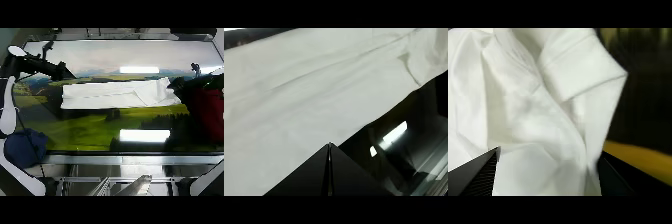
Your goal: Fold the shirts.
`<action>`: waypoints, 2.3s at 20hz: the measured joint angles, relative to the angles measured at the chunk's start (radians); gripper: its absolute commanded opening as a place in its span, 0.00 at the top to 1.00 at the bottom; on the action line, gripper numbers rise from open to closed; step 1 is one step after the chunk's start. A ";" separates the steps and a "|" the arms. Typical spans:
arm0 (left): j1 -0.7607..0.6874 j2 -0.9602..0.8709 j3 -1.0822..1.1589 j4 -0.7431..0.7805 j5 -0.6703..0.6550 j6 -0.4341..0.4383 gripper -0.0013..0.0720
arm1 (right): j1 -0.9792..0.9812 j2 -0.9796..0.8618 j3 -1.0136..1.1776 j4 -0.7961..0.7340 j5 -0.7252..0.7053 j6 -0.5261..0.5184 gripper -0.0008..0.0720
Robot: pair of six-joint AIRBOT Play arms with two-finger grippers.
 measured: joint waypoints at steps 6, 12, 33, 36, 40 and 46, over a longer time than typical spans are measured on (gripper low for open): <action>-0.124 -0.057 0.000 -0.002 0.002 0.023 0.97 | 0.037 -0.009 -0.004 -0.007 0.005 -0.007 0.88; -0.237 -0.089 0.000 0.000 0.109 0.045 0.98 | 0.042 0.020 0.010 0.147 0.015 -0.026 0.97; -0.571 -0.259 0.119 0.198 0.349 -0.112 0.97 | 0.324 0.359 0.054 0.440 0.048 0.106 0.97; -0.490 -0.158 0.119 0.201 0.206 -0.114 0.97 | 0.410 0.333 0.055 0.452 -0.002 0.117 0.97; -0.276 0.056 0.119 0.201 0.013 -0.115 0.97 | 0.529 0.270 0.055 0.462 -0.109 0.123 0.97; 0.072 0.318 0.075 0.150 -0.071 -0.140 0.97 | 0.786 0.141 0.055 0.599 -0.501 0.015 0.47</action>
